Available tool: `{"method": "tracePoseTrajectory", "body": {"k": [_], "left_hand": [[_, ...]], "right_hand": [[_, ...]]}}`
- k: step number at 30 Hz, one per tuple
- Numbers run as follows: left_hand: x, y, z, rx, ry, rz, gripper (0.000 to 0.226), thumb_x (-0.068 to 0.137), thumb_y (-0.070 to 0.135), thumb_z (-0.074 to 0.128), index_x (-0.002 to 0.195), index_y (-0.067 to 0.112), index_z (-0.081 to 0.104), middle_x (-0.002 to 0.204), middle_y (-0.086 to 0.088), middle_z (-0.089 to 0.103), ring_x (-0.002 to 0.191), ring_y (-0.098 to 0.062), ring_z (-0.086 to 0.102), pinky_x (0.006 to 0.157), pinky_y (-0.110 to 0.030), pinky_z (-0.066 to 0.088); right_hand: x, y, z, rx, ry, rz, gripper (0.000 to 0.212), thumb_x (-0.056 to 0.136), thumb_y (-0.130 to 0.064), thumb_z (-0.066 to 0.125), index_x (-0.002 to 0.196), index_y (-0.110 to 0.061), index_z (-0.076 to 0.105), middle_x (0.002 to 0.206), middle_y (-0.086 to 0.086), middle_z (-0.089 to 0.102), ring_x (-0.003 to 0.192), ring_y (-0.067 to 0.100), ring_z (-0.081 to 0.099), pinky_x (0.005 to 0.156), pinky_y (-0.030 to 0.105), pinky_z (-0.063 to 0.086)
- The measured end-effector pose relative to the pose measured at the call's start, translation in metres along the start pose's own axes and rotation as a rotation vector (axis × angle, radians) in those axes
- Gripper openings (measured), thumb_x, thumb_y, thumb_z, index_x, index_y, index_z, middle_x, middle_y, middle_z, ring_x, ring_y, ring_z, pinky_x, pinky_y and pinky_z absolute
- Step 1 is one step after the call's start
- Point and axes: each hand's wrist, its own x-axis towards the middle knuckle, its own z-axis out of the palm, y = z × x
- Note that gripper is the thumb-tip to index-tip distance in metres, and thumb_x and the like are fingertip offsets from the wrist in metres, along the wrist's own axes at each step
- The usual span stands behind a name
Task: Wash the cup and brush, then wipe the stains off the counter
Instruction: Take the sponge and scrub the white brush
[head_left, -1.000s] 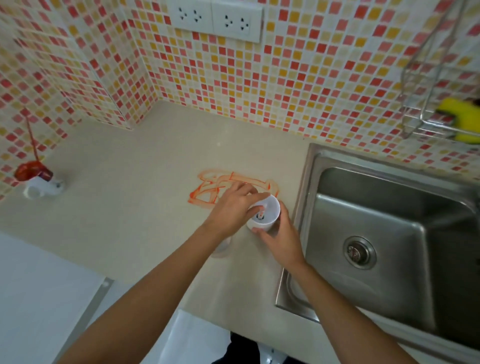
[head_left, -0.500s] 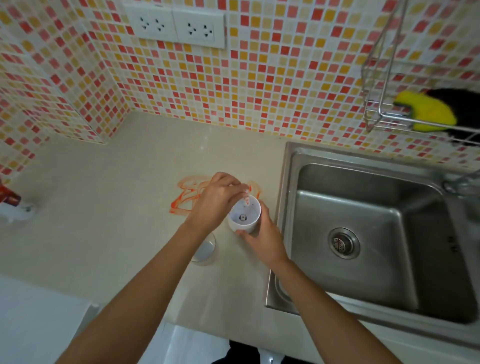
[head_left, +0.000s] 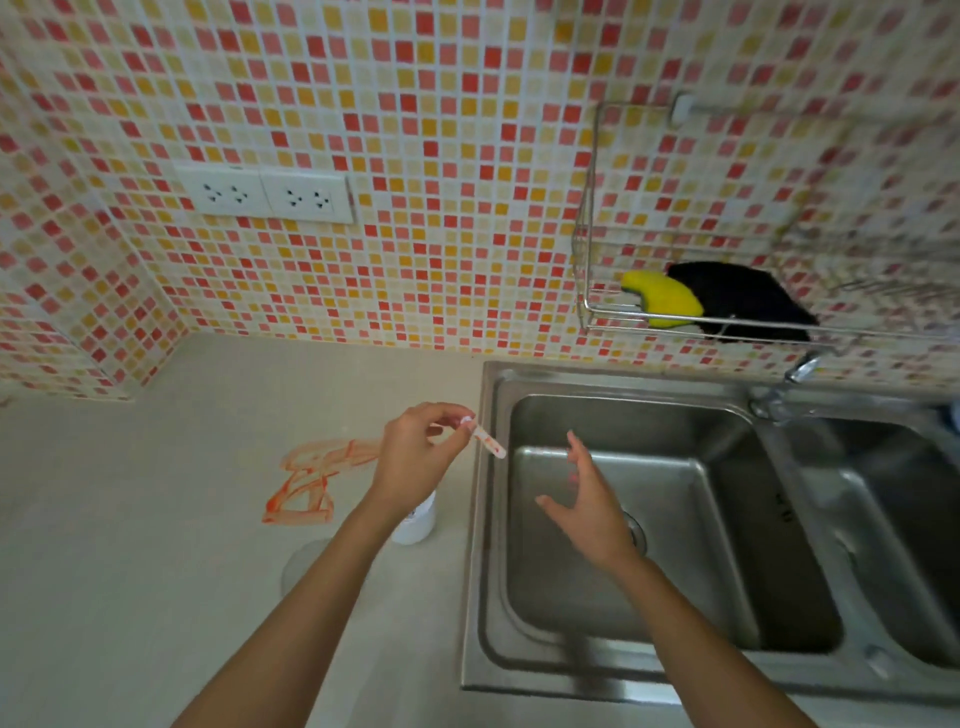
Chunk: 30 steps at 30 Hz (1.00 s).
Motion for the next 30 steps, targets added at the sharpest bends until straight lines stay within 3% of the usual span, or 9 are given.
{"method": "tracePoseTrajectory", "body": {"k": [3,7,10,14,18,21,24,27,30], "left_hand": [[0.007,0.023,0.027,-0.035,-0.025,0.018,0.011,0.088,0.023,0.067,0.095,0.02,0.075,0.096,0.007,0.072,0.088,-0.009,0.065,0.08,-0.024,0.054],[0.019,0.055,0.057,-0.083,-0.063,0.057,0.013,0.09,0.018,0.065,0.098,0.024,0.072,0.093,0.008,0.07,0.085,0.002,0.062,0.073,-0.007,0.048],[0.027,0.07,0.076,-0.112,-0.064,0.058,0.014,0.09,0.017,0.065,0.1,0.019,0.074,0.091,0.007,0.07,0.084,0.007,0.061,0.073,-0.006,0.048],[0.033,0.081,0.098,-0.136,-0.051,0.025,0.011,0.089,0.019,0.066,0.097,0.019,0.074,0.089,0.005,0.072,0.081,0.002,0.063,0.074,-0.006,0.048],[0.036,0.086,0.117,-0.123,-0.028,-0.02,0.01,0.088,0.021,0.068,0.095,0.019,0.075,0.087,0.006,0.073,0.079,0.003,0.063,0.074,-0.009,0.049],[0.036,0.088,0.127,-0.094,-0.014,-0.056,0.01,0.087,0.024,0.069,0.094,0.019,0.074,0.086,0.008,0.072,0.077,0.007,0.063,0.07,-0.004,0.047],[0.034,0.089,0.138,-0.118,-0.005,-0.077,0.011,0.086,0.026,0.07,0.092,0.018,0.074,0.085,0.008,0.073,0.077,0.006,0.065,0.069,-0.004,0.046],[0.032,0.088,0.148,-0.163,0.015,-0.112,0.014,0.085,0.029,0.07,0.092,0.017,0.073,0.086,0.007,0.074,0.079,0.002,0.067,0.071,-0.005,0.048],[0.029,0.091,0.158,-0.263,0.053,-0.141,0.014,0.086,0.025,0.07,0.093,0.014,0.073,0.087,0.004,0.075,0.08,-0.001,0.068,0.072,-0.006,0.048]], "right_hand": [[0.007,-0.008,-0.042,0.006,0.113,-0.042,0.085,0.082,-0.021,0.074,0.15,-0.031,0.023,0.144,-0.003,0.046,0.125,0.015,0.051,0.098,0.041,0.049],[0.018,-0.033,-0.106,0.039,0.32,-0.222,0.056,0.089,-0.013,0.064,0.139,-0.028,0.043,0.123,-0.012,0.059,0.106,0.006,0.059,0.091,0.036,0.053],[0.033,-0.061,-0.15,0.011,0.458,-0.356,0.04,0.092,-0.008,0.057,0.13,-0.019,0.053,0.113,-0.009,0.063,0.098,0.007,0.061,0.085,0.03,0.054],[0.069,-0.085,-0.186,-0.175,0.58,-0.457,0.031,0.092,-0.009,0.055,0.122,-0.013,0.061,0.112,0.002,0.063,0.099,0.017,0.06,0.083,0.033,0.053],[0.105,-0.1,-0.199,-0.452,0.448,-0.337,0.034,0.093,-0.027,0.056,0.125,-0.016,0.063,0.122,0.009,0.057,0.11,0.028,0.053,0.093,0.04,0.047],[0.124,-0.112,-0.201,-0.564,0.255,-0.189,0.037,0.092,-0.046,0.054,0.116,-0.02,0.064,0.117,0.006,0.059,0.102,0.028,0.056,0.08,0.038,0.049],[0.137,-0.126,-0.207,-0.534,0.067,-0.136,0.032,0.092,-0.039,0.058,0.113,-0.015,0.056,0.107,0.001,0.061,0.093,0.024,0.057,0.069,0.032,0.044],[0.14,-0.132,-0.214,-0.56,0.092,-0.178,0.025,0.092,-0.022,0.058,0.116,-0.015,0.052,0.103,0.005,0.062,0.083,0.024,0.056,0.062,0.03,0.039],[0.124,-0.125,-0.224,-0.376,0.312,-0.371,0.033,0.091,-0.022,0.059,0.123,-0.02,0.052,0.101,0.003,0.065,0.086,0.024,0.063,0.063,0.03,0.047]]}}
